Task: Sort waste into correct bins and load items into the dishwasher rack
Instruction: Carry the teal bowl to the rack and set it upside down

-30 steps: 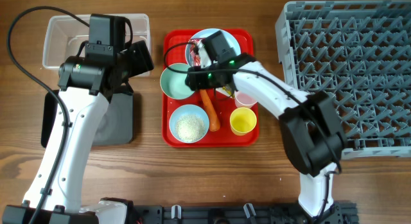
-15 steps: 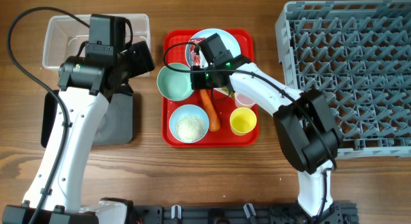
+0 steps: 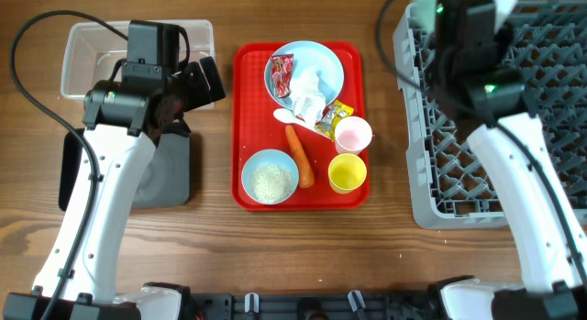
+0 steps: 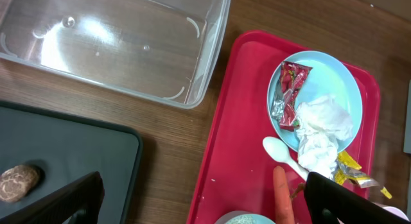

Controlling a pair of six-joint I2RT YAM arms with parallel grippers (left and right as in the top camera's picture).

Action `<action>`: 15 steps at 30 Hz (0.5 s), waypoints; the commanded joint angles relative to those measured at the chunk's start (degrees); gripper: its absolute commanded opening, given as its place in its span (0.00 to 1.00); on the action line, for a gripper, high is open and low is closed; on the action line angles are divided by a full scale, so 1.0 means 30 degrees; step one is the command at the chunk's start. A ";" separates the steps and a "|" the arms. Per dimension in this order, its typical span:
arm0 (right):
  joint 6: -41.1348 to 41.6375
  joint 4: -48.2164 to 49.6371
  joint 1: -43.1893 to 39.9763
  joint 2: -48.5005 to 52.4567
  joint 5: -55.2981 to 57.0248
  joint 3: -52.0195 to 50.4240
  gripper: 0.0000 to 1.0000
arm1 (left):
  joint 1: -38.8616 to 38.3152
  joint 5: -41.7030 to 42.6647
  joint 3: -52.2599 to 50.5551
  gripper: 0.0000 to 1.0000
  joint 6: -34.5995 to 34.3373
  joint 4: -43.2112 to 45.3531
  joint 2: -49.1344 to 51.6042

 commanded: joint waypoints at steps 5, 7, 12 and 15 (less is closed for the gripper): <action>-1.2072 0.8816 -0.1625 0.5931 0.7854 -0.0510 0.04 | 0.0080 0.0015 -0.0029 1.00 -0.0117 0.0044 0.0211; -1.6371 1.1417 -0.1617 0.7614 0.8247 -0.0510 0.04 | 0.0080 0.0015 -0.0029 1.00 -0.0117 0.0044 0.0211; -1.9475 1.3114 -0.1304 0.9799 0.9653 -0.0517 0.04 | 0.0080 0.0015 -0.0029 1.00 -0.0117 0.0044 0.0211; -2.0298 1.2684 -0.0867 1.0703 0.9639 -0.0517 0.04 | 0.0080 0.0015 -0.0029 1.00 -0.0117 0.0044 0.0211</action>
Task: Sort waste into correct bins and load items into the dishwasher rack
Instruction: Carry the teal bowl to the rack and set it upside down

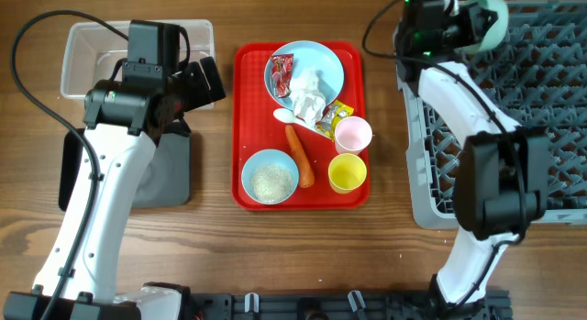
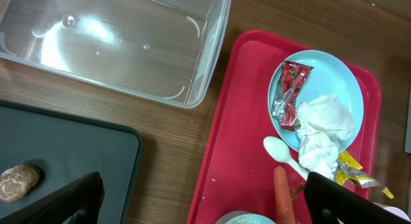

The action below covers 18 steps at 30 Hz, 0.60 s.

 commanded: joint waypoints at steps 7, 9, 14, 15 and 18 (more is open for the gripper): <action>-0.1807 -0.0415 0.1035 0.1362 0.0452 0.0051 0.04 | 0.0080 0.0022 -0.0015 1.00 -0.0117 0.0036 0.0146; -0.1785 -0.0415 0.1180 0.1370 0.0219 -0.0007 0.04 | 0.0080 0.0022 -0.0015 1.00 -0.0117 0.0036 0.0146; -0.1792 -0.0415 0.1508 0.1370 -0.0401 -0.0022 0.04 | 0.0080 0.0022 -0.0015 1.00 -0.0117 0.0036 0.0146; -0.1800 -0.0423 0.1537 0.1370 -0.0517 -0.0022 0.04 | 0.0080 0.0022 -0.0015 1.00 -0.0117 0.0036 0.0146; -0.1800 -0.0423 0.1537 0.1370 -0.0670 -0.0022 0.04 | 0.0080 0.0022 -0.0015 1.00 -0.0117 0.0036 0.0146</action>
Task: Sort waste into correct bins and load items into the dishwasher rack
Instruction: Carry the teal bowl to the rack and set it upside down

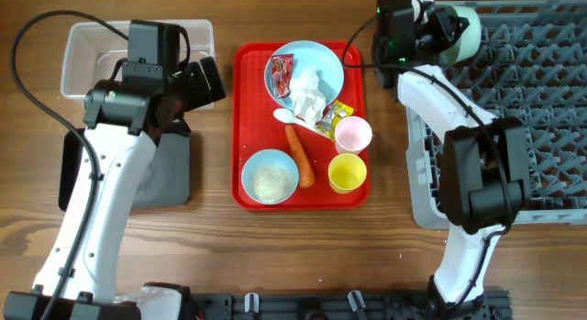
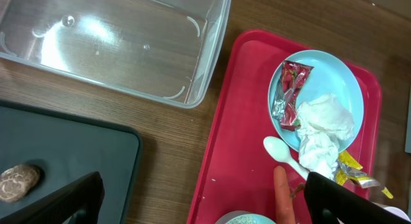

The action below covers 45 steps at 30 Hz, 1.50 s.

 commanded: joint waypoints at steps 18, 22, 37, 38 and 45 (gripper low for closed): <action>0.0328 0.0007 0.0313 0.0415 -0.0903 -0.0022 0.76 | 0.0080 0.0022 -0.0015 1.00 -0.0117 0.0044 0.0146; 0.0692 0.0073 0.0860 0.0415 -0.1253 -0.0022 0.86 | 0.0080 0.0022 -0.0015 1.00 -0.0117 0.0044 0.0146; 0.5763 -0.1523 0.2987 0.0415 -0.2339 -0.0022 0.97 | 0.0080 0.0022 -0.0015 1.00 -0.0117 0.0044 0.0146; 0.6258 -0.1989 0.2907 0.0415 -0.2331 -0.0022 0.97 | 0.0080 0.0022 -0.0015 1.00 -0.0117 0.0036 0.0146; 0.7883 -0.2433 0.2936 -0.0015 -0.2106 0.0095 1.00 | 0.0080 0.0022 -0.0015 1.00 -0.0117 0.0044 0.0146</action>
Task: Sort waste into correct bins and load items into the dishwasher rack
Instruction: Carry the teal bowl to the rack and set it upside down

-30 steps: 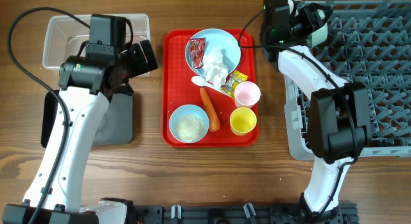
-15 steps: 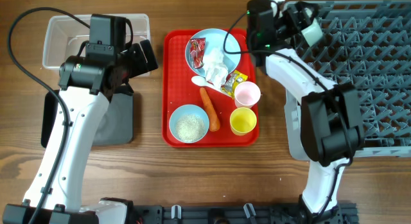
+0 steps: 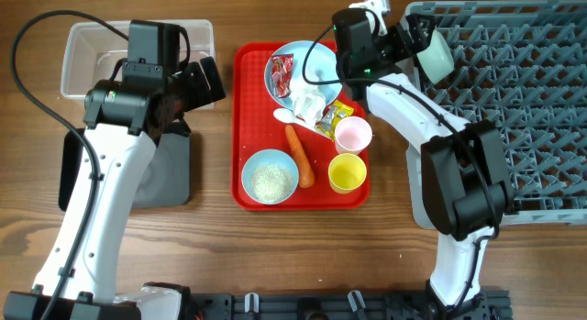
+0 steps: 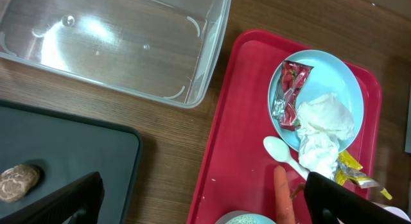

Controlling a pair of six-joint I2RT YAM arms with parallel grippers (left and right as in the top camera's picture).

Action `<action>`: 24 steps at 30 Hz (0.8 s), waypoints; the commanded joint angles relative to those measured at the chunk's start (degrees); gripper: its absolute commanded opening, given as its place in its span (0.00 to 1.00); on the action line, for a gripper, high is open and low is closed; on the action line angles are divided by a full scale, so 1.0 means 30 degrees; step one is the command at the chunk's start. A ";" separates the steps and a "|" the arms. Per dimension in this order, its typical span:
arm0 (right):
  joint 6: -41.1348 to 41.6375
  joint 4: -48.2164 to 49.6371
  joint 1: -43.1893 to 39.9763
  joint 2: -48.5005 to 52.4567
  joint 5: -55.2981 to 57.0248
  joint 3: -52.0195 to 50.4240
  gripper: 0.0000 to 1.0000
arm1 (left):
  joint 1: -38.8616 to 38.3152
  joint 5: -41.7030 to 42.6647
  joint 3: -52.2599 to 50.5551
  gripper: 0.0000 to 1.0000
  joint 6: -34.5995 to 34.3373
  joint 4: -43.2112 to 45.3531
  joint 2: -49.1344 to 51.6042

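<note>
A red tray (image 3: 252, 109) holds a blue plate (image 3: 326, 63) with a red wrapper (image 3: 282, 74) and crumpled tissue (image 3: 310, 100). Also on the tray are a white spoon (image 3: 283, 115), a carrot (image 3: 299, 155), a yellow wrapper (image 3: 337, 112), a rice bowl (image 3: 270, 177), a pink cup (image 3: 352, 135) and a yellow cup (image 3: 347, 172). My left gripper (image 3: 204, 82) hangs open between the bins and the tray, its fingers (image 4: 70, 199) wide apart. My right gripper (image 3: 417, 40) is shut on a pale green cup (image 3: 437, 54) at the left edge of the grey rack (image 3: 514, 109).
A clear bin (image 3: 83, 54) stands at the back left, empty in the left wrist view (image 4: 115, 44). In front of it is a dark bin (image 3: 170, 169) with one brown lump (image 4: 19, 180) in it. The right arm reaches across the tray's back right corner.
My right gripper has moved left and toward the front with the pale green cup, from the rack's back left corner to its left edge by the tray. The left arm is unchanged.
At first my right arm stood over the rack with its gripper at the back edge of view. Then the gripper showed with the pale green cup at the rack's back, and it came further left at each moment. The left gripper stayed open and still throughout.
</note>
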 commanded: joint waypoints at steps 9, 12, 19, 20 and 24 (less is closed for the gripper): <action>0.7118 -0.5268 0.2069 -0.7293 -1.2386 0.0138 0.98 | 0.0080 0.0015 -0.0015 1.00 -0.0117 0.0044 0.0146; 0.9333 -0.7949 0.1865 -0.9865 -2.1872 0.0131 0.94 | 0.0080 0.0015 -0.0015 1.00 -0.0117 0.0036 0.0146; 1.1919 -1.2852 -0.0080 -1.3748 -2.3817 0.0131 1.00 | 0.0080 0.1617 -0.0015 1.00 -0.0758 0.0474 0.0146; 1.2203 -1.3289 -0.1115 -1.4433 -2.4268 0.0131 1.00 | 0.0080 0.1909 -0.0015 1.00 -0.0758 0.0474 0.0146; 1.2247 -1.4426 -0.6419 -1.6181 -2.6294 0.0131 1.00 | 0.0029 0.4277 -0.0022 1.00 -0.0692 0.0648 0.0328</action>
